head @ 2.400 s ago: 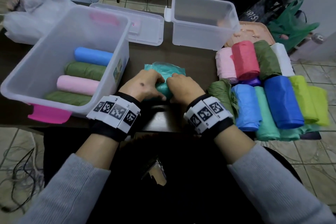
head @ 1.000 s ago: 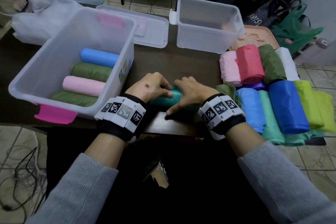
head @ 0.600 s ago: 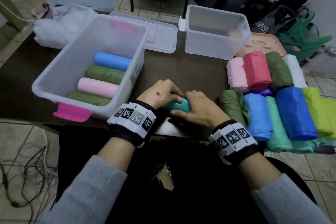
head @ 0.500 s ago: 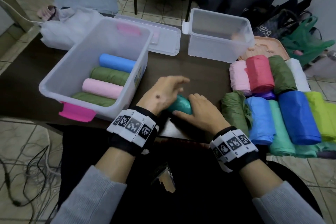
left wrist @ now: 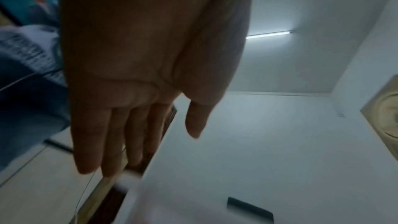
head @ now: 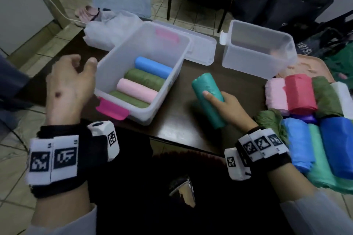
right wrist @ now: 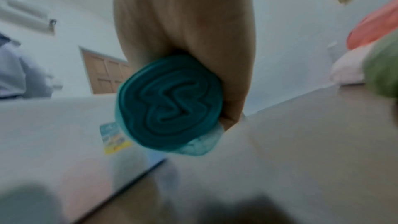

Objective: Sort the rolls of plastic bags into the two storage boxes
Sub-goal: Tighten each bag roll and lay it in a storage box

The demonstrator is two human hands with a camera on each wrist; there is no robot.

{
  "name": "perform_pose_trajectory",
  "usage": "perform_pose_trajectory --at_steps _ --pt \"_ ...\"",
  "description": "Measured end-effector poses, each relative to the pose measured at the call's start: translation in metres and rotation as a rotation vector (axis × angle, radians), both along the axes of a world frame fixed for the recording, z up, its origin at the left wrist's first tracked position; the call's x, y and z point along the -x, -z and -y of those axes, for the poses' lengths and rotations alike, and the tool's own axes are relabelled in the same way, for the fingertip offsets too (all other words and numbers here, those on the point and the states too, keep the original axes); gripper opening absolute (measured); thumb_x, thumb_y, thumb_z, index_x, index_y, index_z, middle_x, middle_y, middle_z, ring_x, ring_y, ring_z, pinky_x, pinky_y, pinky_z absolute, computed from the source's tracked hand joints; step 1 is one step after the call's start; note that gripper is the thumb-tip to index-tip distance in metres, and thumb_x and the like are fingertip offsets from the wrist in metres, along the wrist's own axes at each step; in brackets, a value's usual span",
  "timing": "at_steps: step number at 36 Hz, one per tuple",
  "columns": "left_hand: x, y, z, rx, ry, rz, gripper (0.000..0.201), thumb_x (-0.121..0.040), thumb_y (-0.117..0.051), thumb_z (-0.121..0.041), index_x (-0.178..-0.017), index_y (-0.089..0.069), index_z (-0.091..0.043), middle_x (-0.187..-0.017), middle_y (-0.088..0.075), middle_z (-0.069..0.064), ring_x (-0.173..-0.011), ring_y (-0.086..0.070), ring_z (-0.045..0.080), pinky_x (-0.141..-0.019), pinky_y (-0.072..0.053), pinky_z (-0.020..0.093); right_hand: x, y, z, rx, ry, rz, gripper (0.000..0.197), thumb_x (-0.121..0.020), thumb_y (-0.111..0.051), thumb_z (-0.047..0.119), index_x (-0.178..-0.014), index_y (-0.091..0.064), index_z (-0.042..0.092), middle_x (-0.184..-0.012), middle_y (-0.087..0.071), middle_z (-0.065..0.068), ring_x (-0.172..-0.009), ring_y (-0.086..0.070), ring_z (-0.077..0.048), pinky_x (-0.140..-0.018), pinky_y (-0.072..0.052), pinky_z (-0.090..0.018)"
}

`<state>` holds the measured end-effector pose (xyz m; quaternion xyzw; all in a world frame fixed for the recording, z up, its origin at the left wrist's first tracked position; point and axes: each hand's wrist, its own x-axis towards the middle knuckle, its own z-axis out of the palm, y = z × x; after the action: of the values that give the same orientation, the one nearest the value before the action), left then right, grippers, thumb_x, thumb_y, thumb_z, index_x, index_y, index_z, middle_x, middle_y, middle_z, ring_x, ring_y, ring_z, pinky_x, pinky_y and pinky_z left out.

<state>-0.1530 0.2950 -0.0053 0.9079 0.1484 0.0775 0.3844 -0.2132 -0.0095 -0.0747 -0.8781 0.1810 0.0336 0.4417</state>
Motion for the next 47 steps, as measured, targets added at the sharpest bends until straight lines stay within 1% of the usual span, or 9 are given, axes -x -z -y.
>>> perform_pose_trajectory --at_steps 7,11,15,23,26,30,34,41,47 --pt "-0.003 0.032 0.009 0.486 -0.117 -0.029 0.037 -0.089 -0.055 -0.042 -0.113 -0.064 -0.015 -0.099 -0.063 0.004 -0.084 -0.057 0.018 -0.073 -0.043 0.027 -0.043 -0.047 -0.027 -0.418 0.084 0.103 0.036 -0.089 -0.053 0.051 -0.089 -0.059 0.016 -0.09 -0.067 -0.004 -0.075 -0.065 -0.012 -0.07 -0.055 -0.026" --pt "-0.005 0.039 0.014 0.491 -0.207 0.021 0.03 -0.089 -0.052 -0.032 -0.11 -0.067 -0.016 -0.1 -0.065 0.003 -0.094 -0.061 0.02 -0.085 -0.049 0.028 -0.073 -0.074 -0.046 -0.489 0.078 0.182 0.041 -0.089 -0.05 0.056 -0.093 -0.058 0.016 -0.088 -0.067 -0.002 -0.076 -0.066 -0.011 -0.078 -0.055 -0.029" --pt "-0.002 0.039 0.018 0.47 -0.236 0.069 0.029 -0.094 -0.045 -0.022 -0.112 -0.066 -0.015 -0.108 -0.063 0.002 -0.099 -0.057 0.015 -0.087 -0.043 0.023 -0.092 -0.094 -0.071 -0.242 0.002 0.349 0.028 -0.094 -0.05 0.046 -0.077 -0.052 0.024 -0.073 -0.057 0.011 -0.053 -0.056 0.009 -0.054 -0.046 -0.011" --pt "0.008 0.041 0.022 0.498 -0.222 0.168 0.022 -0.096 -0.049 -0.028 -0.109 -0.065 -0.021 -0.102 -0.063 -0.005 -0.097 -0.059 0.013 -0.085 -0.047 0.026 -0.123 -0.08 -0.096 0.535 -0.257 0.45 0.065 -0.083 -0.06 0.056 -0.118 -0.045 0.003 -0.118 -0.048 -0.012 -0.105 -0.05 -0.025 -0.081 -0.038 -0.036" --pt "0.013 0.042 0.023 0.499 -0.199 0.205 0.02 -0.097 -0.048 -0.026 -0.107 -0.064 -0.021 -0.096 -0.059 -0.009 -0.093 -0.056 0.008 -0.077 -0.041 0.015 -0.128 -0.071 -0.097 0.697 -0.247 0.419 0.067 -0.083 -0.061 0.054 -0.12 -0.043 0.002 -0.123 -0.046 -0.014 -0.112 -0.049 -0.03 -0.087 -0.039 -0.04" --pt "0.018 0.044 0.022 0.53 -0.176 0.236 0.015 -0.095 -0.051 -0.028 -0.102 -0.064 -0.023 -0.092 -0.06 -0.012 -0.095 -0.058 0.01 -0.082 -0.047 0.023 -0.131 -0.063 -0.094 0.873 -0.23 0.278 0.068 -0.086 -0.057 0.051 -0.126 -0.039 -0.001 -0.127 -0.046 -0.018 -0.116 -0.047 -0.032 -0.092 -0.038 -0.038" --pt "0.022 0.044 0.026 0.561 -0.123 0.276 0.013 -0.093 -0.056 -0.031 -0.098 -0.066 -0.024 -0.089 -0.063 -0.016 -0.093 -0.061 0.008 -0.085 -0.052 0.032 -0.13 -0.054 -0.092 0.885 -0.227 0.201 0.067 -0.085 -0.06 0.047 -0.126 -0.038 -0.002 -0.125 -0.044 -0.018 -0.11 -0.052 -0.035 -0.084 -0.043 -0.041" --pt "0.022 0.045 0.034 0.512 -0.089 0.334 0.014 -0.094 -0.055 -0.029 -0.099 -0.066 -0.023 -0.08 -0.057 -0.028 -0.076 -0.054 -0.018 -0.073 -0.045 0.014 -0.127 -0.052 -0.078 0.682 -0.224 0.106 0.055 -0.095 -0.047 0.043 -0.125 -0.038 -0.002 -0.126 -0.047 -0.023 -0.112 -0.05 -0.037 -0.088 -0.038 -0.04" --pt "0.021 0.046 0.031 0.54 -0.072 0.332 0.011 -0.093 -0.057 -0.031 -0.097 -0.066 -0.026 -0.084 -0.061 -0.025 -0.083 -0.058 -0.009 -0.08 -0.051 0.026 -0.127 -0.058 -0.071 0.535 -0.2 0.041 0.041 -0.101 -0.038 0.035 -0.121 -0.041 -0.001 -0.117 -0.055 -0.023 -0.104 -0.053 -0.034 -0.075 -0.03 -0.03"
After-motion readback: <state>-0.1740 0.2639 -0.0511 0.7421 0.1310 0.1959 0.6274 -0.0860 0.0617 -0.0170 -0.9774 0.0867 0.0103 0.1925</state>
